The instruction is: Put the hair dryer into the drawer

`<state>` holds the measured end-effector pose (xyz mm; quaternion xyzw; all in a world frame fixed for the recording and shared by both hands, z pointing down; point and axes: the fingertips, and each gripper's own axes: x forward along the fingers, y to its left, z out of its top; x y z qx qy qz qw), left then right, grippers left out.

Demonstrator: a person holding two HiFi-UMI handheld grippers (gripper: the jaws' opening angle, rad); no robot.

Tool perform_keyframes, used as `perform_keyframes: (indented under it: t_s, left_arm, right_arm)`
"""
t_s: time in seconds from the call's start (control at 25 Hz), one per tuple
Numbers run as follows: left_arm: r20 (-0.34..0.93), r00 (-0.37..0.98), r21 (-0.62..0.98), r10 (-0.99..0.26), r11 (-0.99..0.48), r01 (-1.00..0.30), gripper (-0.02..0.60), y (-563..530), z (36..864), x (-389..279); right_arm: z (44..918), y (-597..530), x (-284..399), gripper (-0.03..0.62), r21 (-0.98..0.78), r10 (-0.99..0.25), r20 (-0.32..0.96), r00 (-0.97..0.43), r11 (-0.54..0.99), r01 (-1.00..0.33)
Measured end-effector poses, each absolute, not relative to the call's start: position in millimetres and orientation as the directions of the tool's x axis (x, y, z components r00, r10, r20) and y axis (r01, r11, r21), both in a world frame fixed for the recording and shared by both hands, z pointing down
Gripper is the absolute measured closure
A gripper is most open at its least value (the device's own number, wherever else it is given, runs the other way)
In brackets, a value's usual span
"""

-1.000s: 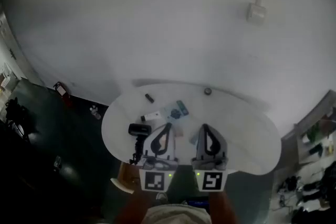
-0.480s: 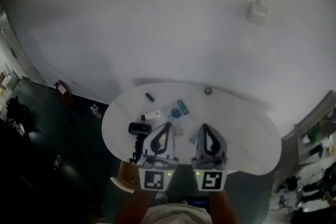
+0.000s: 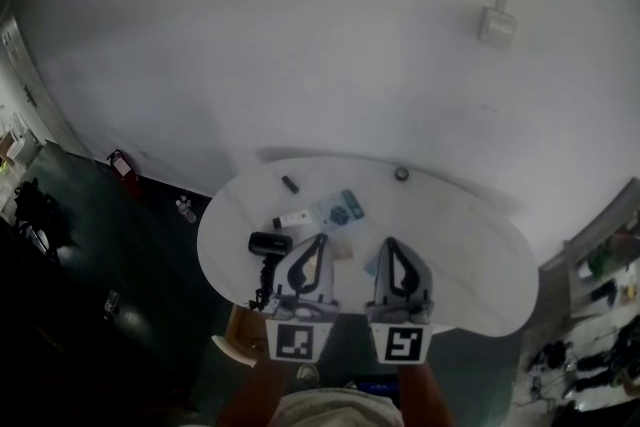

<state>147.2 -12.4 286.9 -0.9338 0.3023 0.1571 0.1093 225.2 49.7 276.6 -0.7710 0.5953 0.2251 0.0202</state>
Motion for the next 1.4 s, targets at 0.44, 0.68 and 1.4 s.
perform_keyframes:
  t_s: [0.44,0.68,1.4]
  left_arm:
    - [-0.339,0.755,-0.086,-0.562,-0.78,-0.62,0.58,-26,292,134]
    - [-0.327,0.752,-0.085,-0.573,-0.774,-0.627,0.58,-31,297,128]
    - [-0.262,0.722,-0.079,-0.64,-0.731,-0.677,0.577,-82,327,86]
  right_arm:
    - [286,32,212,0.586,0.238,-0.927,-0.337,0.165,-0.254,-0.938]
    - [287,29,207,0.586,0.243,-0.927,-0.34,0.158,-0.25,-0.937]
    - [299,-19,164,0.586,0.257,-0.944,-0.312,0.107,-0.192,-0.947]
